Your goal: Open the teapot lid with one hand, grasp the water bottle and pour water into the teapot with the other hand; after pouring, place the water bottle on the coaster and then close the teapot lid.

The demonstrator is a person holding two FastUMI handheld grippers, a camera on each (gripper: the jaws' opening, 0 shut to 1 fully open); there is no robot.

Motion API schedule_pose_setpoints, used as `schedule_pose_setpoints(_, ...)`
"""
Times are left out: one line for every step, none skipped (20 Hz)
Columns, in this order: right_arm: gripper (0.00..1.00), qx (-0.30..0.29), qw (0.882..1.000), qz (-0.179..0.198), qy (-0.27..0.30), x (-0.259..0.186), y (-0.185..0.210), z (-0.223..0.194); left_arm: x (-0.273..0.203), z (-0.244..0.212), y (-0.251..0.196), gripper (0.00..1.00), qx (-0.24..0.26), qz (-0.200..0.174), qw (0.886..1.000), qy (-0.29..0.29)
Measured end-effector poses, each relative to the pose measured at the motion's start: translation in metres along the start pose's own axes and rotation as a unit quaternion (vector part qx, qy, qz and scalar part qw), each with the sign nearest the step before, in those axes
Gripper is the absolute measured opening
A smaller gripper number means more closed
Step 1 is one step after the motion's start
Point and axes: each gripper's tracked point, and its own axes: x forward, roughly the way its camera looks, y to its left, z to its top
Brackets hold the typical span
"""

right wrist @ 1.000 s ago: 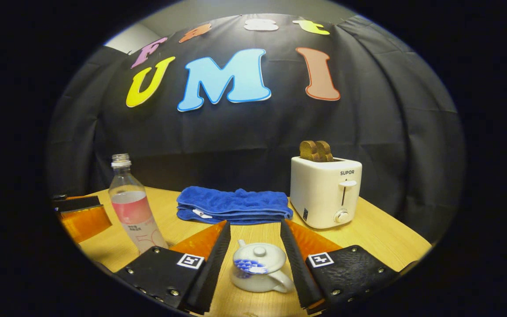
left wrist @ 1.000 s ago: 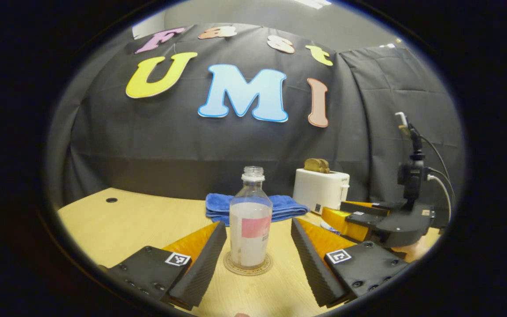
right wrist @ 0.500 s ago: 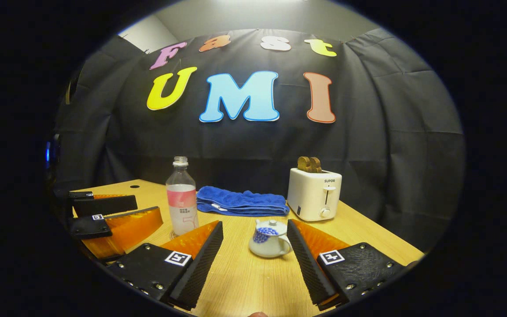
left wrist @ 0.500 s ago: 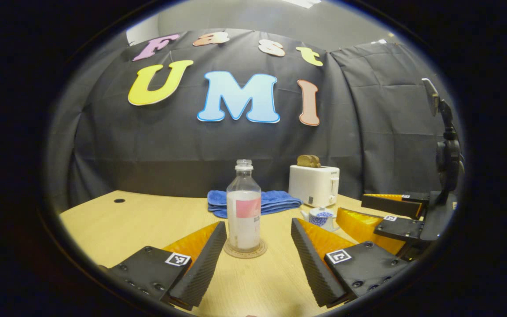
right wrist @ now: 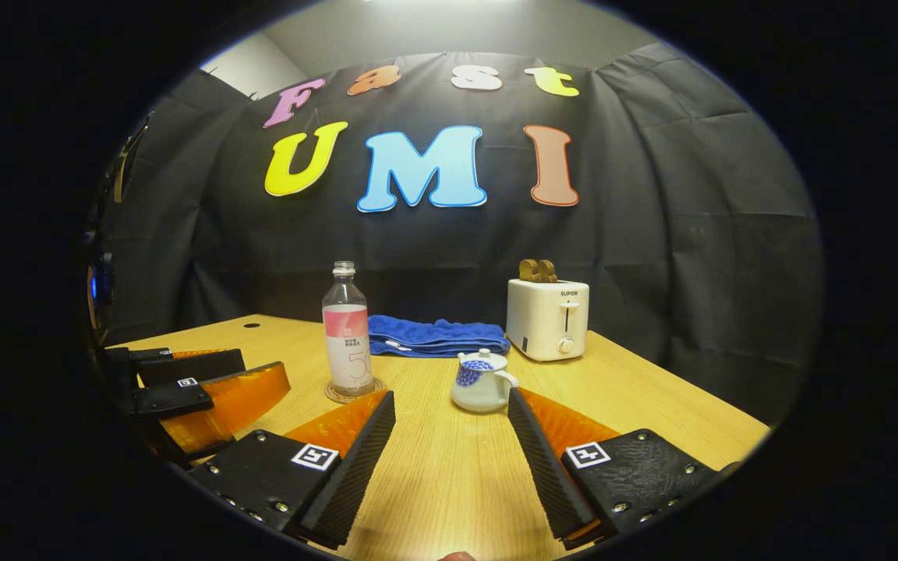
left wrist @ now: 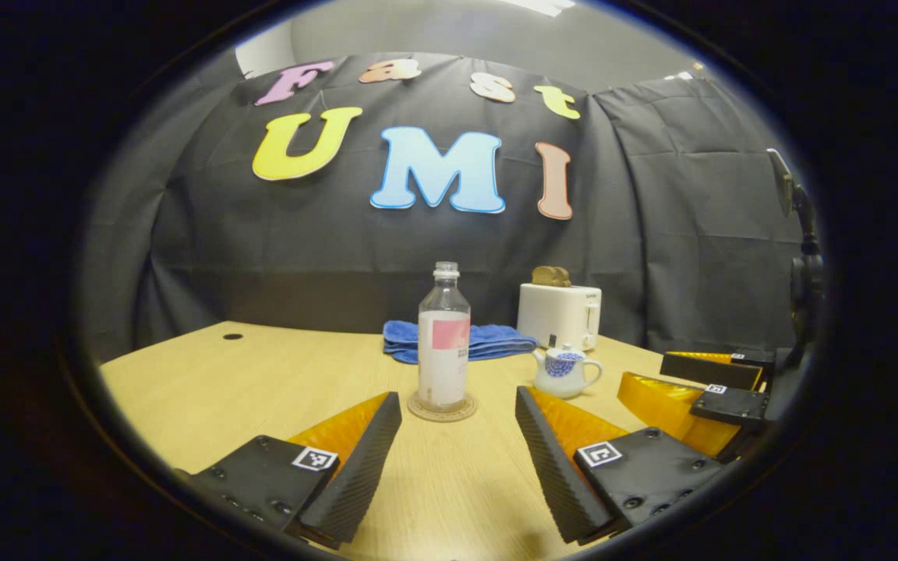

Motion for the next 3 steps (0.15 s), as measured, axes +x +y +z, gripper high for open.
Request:
schedule_pose_setpoints(0.90,-0.001,1.000,-0.001,0.000,-0.0033,-0.0004,-0.0001,-0.0037,0.0000,-0.0017,1.00,0.001,-0.001,1.000,0.000)
schedule_pose_setpoints(0.91,-0.004,1.000,0.000,-0.003,-0.0060,0.0007,0.0009,-0.0060,-0.0010,-0.0033,1.00,0.002,0.001,1.000,0.000)
schedule_pose_setpoints(0.90,-0.006,1.000,-0.001,-0.006,-0.0080,0.0012,0.0018,-0.0078,0.0011,-0.0039,1.00,0.004,0.001,1.000,-0.003)
